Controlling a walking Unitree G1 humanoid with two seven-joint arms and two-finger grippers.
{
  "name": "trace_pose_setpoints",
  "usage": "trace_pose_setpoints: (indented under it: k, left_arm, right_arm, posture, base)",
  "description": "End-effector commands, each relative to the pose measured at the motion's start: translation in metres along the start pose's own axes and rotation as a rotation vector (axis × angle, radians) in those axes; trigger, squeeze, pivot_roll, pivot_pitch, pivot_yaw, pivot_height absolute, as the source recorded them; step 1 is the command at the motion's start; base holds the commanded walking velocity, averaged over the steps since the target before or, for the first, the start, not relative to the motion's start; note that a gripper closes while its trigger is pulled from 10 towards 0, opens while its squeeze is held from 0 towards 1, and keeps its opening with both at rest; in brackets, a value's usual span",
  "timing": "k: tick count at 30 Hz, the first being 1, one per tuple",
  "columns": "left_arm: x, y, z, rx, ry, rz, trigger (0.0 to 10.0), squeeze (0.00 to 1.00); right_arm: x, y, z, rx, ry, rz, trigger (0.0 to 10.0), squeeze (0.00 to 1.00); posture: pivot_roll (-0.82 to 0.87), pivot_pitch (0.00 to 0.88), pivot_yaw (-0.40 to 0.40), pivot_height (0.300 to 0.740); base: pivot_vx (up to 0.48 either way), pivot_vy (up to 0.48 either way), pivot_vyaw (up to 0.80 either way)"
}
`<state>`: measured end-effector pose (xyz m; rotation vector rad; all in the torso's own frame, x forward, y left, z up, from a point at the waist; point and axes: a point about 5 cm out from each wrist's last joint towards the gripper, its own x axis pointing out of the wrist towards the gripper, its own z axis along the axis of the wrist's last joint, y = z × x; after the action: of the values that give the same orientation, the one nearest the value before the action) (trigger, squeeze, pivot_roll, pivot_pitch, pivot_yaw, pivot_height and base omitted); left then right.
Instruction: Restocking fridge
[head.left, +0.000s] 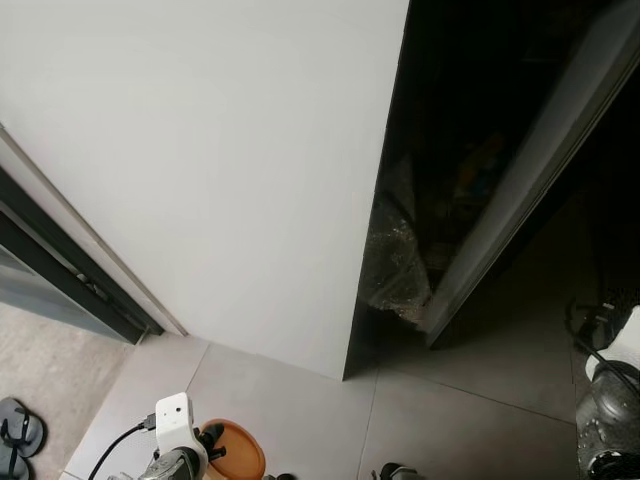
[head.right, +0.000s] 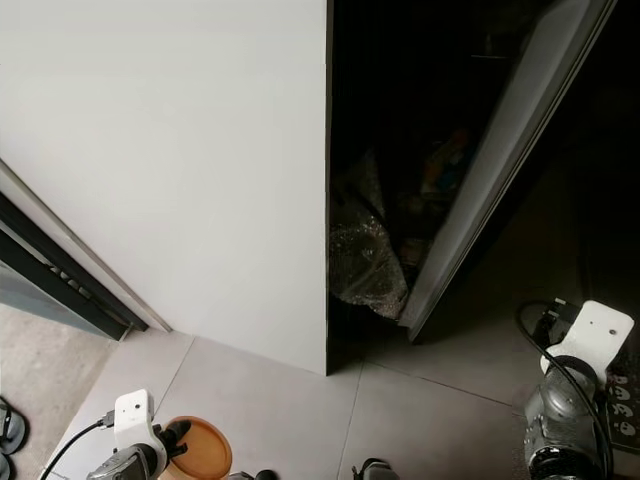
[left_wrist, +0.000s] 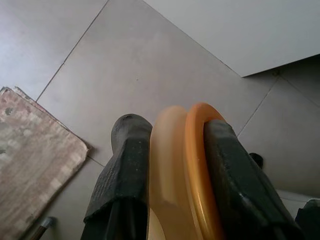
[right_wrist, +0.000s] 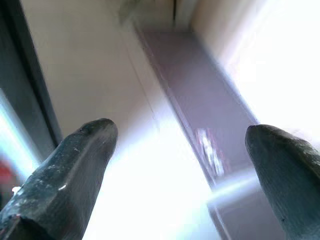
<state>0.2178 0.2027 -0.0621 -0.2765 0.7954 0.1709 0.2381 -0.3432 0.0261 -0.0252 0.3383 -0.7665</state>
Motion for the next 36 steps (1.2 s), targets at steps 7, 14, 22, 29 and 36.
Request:
trace_pose_setpoints:
  k: [7, 14, 22, 29, 36]
  left_arm:
    - [-0.005, 0.005, -0.022, 0.012, 0.085, 0.007, 10.0, 0.0]
    - [-0.005, 0.008, -0.022, 0.025, 0.088, 0.016, 10.0, 0.0]
    - [-0.006, 0.013, -0.023, 0.096, 0.101, 0.023, 10.0, 0.0]
    - [-0.006, 0.011, -0.023, 0.096, 0.105, 0.016, 10.0, 0.0]
    - [-0.005, 0.01, -0.022, 0.103, 0.104, 0.013, 10.0, 0.0]
  right_arm:
    - [-0.049, 0.017, -0.095, -0.055, 0.399, 0.175, 10.0, 0.0]
    - [-0.106, 0.03, -0.155, -0.211, 0.666, 0.362, 10.0, 0.0]
    - [-0.125, 0.044, -0.166, -0.116, 0.713, 0.379, 10.0, 0.0]
    - [-0.117, 0.043, -0.159, -0.159, 0.639, 0.403, 10.0, 0.0]
    - [-0.108, 0.048, -0.148, -0.092, 0.566, 0.38, 10.0, 0.0]
  posture:
    - [-0.07, 0.133, 0.064, 0.74]
    - [-0.05, 0.118, 0.061, 0.74]
    - [-0.06, 0.116, 0.069, 0.74]
    - [-0.06, 0.131, 0.068, 0.74]
    - [-0.06, 0.16, 0.073, 0.74]
  base:
    - [0.0, 0.0, 0.0]
    - [0.0, 0.0, 0.0]
    - [0.0, 0.0, 0.0]
    - [0.0, -0.316, 0.19]
    - [0.0, -0.284, 0.45]
